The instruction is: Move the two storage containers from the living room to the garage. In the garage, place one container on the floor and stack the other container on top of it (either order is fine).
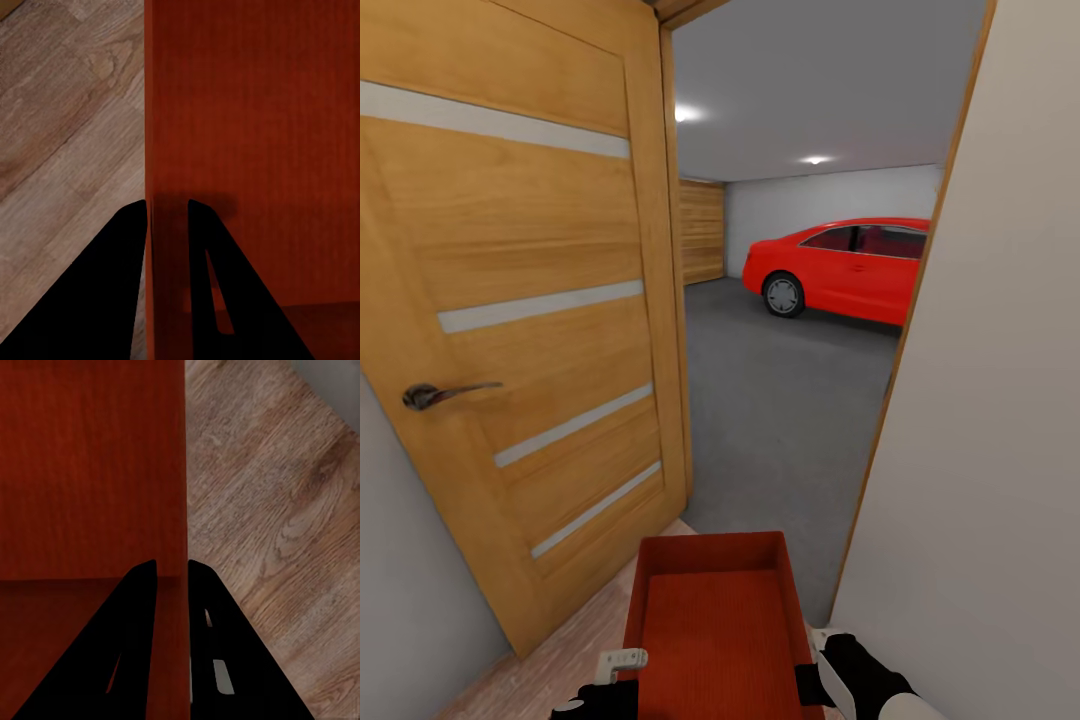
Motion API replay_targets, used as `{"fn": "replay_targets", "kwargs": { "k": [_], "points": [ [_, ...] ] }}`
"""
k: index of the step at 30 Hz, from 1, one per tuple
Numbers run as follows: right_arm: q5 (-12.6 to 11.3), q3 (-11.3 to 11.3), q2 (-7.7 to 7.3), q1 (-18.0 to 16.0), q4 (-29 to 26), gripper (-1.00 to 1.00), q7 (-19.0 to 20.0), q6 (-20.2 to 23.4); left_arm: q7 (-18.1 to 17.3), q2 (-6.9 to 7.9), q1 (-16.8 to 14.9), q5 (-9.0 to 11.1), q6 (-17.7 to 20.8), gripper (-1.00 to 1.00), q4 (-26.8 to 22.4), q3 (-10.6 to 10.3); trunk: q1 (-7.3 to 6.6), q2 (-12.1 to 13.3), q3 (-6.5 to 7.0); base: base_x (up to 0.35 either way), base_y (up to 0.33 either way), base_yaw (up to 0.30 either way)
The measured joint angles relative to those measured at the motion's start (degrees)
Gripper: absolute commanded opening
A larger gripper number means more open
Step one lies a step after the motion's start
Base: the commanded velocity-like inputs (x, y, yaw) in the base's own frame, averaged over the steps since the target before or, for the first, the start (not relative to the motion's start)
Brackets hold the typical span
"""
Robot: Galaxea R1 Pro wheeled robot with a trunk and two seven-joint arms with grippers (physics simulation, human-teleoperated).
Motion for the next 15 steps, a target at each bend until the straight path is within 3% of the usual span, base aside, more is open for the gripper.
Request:
{"fn": "replay_targets", "kwargs": {
  "k": [9, 15],
  "points": [
    [-0.06, 0.05, -0.01, -0.02, 0.0, -1.0, -0.01, 0.0, 0.0, -0.01, 0.0, 0.0, -0.02, -1.0, 0.0, 0.01, 0.01, 0.0, 0.0, 0.079, 0.049, -0.006],
    [-0.01, 0.05, -0.01, -0.03, -0.02, -1.0, -0.01, 0.02, 0.0, -0.01, -0.01, 0.0, -0.05, -1.0, 0.01, 0.03, 0.01, 0.0, 0.0, 0.007, 0.004, -0.103]
  ]
}}
